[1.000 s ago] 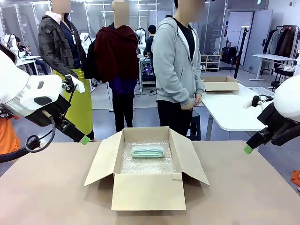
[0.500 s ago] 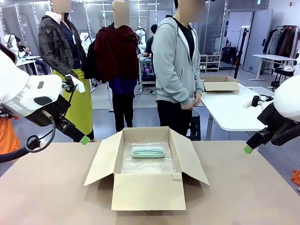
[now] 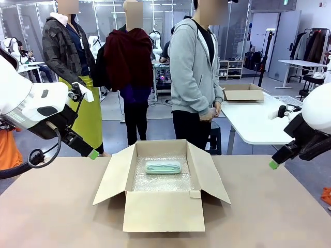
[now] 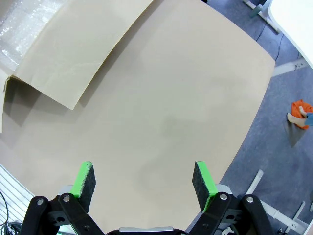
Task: Pack the glasses set securely to prepare it for shipping.
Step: Put the Glasses case from the right side of the table into the Package Box.
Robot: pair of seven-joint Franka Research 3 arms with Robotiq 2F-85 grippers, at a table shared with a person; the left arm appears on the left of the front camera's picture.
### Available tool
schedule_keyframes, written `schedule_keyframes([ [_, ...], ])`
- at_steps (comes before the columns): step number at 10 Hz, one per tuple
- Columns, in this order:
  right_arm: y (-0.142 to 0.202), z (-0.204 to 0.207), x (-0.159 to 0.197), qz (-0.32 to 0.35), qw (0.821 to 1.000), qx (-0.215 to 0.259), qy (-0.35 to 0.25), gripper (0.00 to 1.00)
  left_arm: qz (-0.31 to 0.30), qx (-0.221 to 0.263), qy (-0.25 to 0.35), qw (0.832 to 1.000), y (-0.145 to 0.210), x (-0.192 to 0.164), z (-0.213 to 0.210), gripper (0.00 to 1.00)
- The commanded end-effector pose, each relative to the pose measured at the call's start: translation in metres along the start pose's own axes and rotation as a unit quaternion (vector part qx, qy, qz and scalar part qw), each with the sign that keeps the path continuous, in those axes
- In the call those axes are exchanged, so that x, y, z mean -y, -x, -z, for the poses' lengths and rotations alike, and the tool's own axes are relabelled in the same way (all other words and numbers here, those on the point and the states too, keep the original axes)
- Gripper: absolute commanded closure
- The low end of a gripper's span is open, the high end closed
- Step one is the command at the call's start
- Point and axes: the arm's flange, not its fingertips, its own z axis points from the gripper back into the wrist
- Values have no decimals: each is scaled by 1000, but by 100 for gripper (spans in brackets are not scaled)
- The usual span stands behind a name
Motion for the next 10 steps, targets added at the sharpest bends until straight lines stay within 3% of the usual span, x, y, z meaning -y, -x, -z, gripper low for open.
schedule_keyframes([
  [1, -1, -1, 0, 0, 1000, -3, -2, 0, 2, 1, -3, 1000, 0, -1, -1, 0],
  [10, -1, -1, 0, 0, 1000, -3, -2, 0, 2, 1, -3, 1000, 0, -1, -1, 0],
])
